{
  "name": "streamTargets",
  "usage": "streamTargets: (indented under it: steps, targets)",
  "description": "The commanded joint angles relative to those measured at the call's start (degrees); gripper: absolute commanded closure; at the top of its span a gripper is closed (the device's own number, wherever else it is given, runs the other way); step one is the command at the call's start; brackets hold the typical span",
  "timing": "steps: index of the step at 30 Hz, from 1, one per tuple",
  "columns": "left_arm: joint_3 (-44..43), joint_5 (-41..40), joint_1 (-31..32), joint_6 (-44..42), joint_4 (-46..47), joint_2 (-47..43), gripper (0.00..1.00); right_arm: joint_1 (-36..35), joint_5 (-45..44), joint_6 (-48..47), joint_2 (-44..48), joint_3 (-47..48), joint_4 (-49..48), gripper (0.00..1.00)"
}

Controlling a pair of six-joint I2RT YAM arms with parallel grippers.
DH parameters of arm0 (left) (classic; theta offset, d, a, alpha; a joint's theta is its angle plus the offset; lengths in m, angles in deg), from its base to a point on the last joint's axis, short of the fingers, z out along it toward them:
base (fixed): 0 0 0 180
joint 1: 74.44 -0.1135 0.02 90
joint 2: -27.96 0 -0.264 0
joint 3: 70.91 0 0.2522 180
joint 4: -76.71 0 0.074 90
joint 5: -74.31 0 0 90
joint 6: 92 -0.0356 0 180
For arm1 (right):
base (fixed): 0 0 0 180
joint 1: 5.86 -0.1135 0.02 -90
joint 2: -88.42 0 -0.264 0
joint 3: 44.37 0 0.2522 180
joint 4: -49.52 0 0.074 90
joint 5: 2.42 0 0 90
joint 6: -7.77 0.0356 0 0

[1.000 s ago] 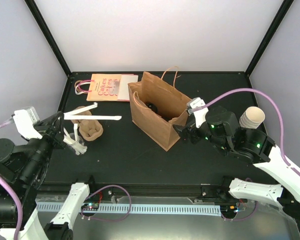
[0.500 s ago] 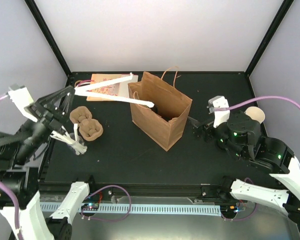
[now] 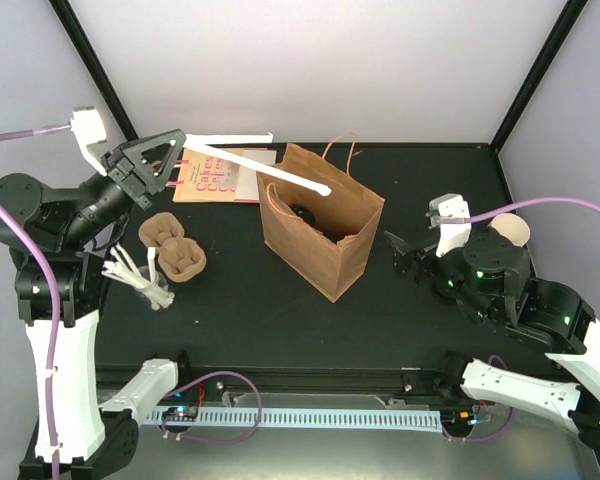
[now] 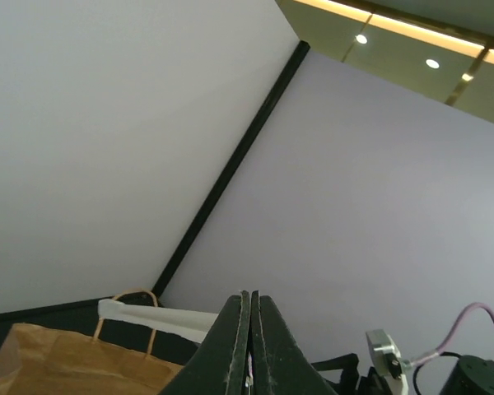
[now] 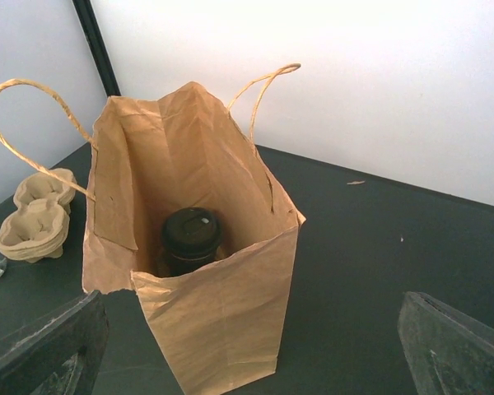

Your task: Pack the takeout coffee

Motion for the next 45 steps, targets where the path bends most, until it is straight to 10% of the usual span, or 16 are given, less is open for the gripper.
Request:
streamTargets:
  steps: [1, 14, 45]
  targets:
    - [-0.45, 1.78, 2.95, 2.78, 4.70, 0.94, 0.98, 0.26, -1.87, 1.40, 0.37, -0.43, -1.32, 0.01]
    - [-1.07, -5.74, 16.82, -1.61, 0.98, 7.78, 0.98, 0.24, -2.60, 2.61, 1.40, -0.78, -0.53, 0.01]
    - [6.61, -15.60, 17.26, 1.32, -5.46, 14.71, 0.98, 0.26, -2.33, 2.26, 1.05, -0.70, -0.09, 0.01]
